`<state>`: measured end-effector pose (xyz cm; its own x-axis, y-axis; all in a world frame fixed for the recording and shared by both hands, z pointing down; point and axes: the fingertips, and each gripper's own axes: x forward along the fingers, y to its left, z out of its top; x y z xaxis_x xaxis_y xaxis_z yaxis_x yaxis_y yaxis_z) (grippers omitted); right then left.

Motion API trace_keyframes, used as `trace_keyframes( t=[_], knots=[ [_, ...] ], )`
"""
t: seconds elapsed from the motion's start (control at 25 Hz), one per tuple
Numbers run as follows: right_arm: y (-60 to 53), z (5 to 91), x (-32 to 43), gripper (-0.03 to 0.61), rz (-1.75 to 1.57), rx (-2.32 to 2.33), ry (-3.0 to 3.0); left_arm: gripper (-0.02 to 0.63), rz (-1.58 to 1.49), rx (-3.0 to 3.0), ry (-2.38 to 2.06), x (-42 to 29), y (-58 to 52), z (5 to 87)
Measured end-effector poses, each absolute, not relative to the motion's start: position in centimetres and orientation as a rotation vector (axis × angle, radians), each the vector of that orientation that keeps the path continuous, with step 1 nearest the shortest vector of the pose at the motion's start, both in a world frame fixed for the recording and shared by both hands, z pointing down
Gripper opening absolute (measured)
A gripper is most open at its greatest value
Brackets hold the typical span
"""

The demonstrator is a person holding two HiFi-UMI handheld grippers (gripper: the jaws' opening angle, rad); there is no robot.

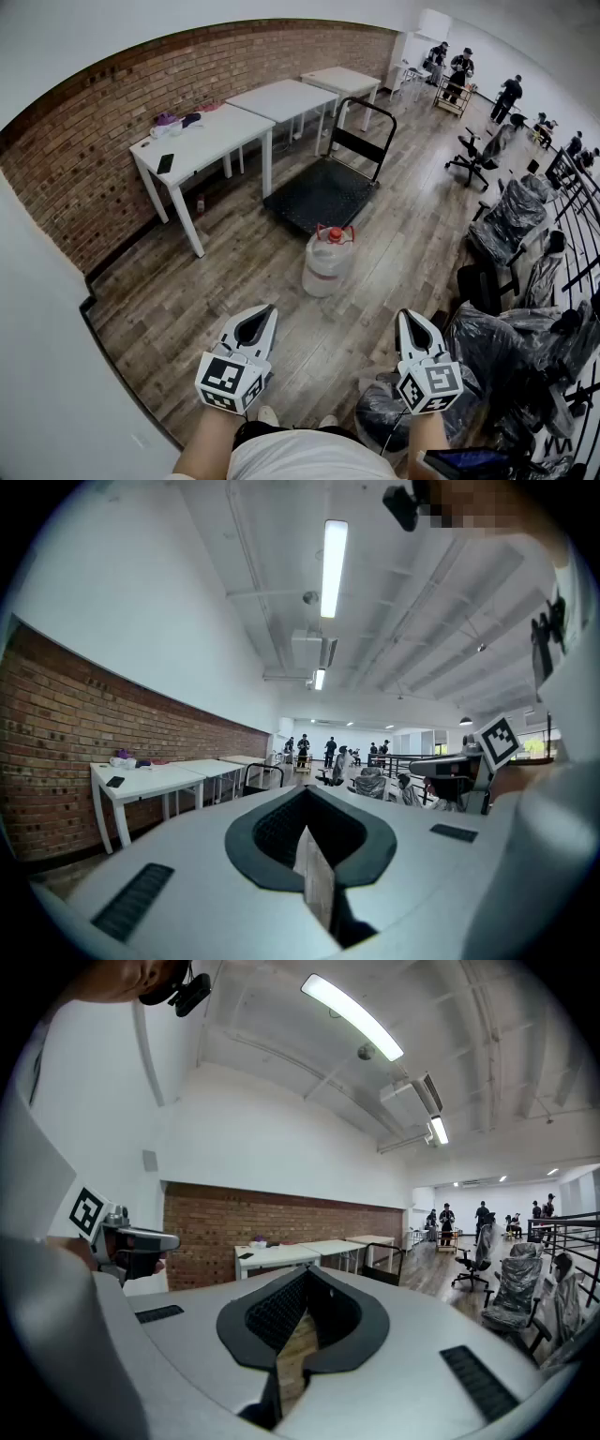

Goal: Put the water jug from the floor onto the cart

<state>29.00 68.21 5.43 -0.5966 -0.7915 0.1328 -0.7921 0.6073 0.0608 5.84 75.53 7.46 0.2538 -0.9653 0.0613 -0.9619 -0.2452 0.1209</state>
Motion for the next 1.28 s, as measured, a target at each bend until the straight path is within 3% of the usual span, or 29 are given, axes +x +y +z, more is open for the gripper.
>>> trace_keyframes(
  t=[0.76,1.28],
  knots=[
    [60.8,8.6,19.7,0.002,0.038,1.274,-2.672,-0.002,0.004,2.249,-1.855,-3.7,70.3,12.9],
    [43.9,9.2,26.2,0.002,0.09,1.344,-2.684,-0.002,0.058,2.323,-1.87,1.2,51.9,10.4]
  ],
)
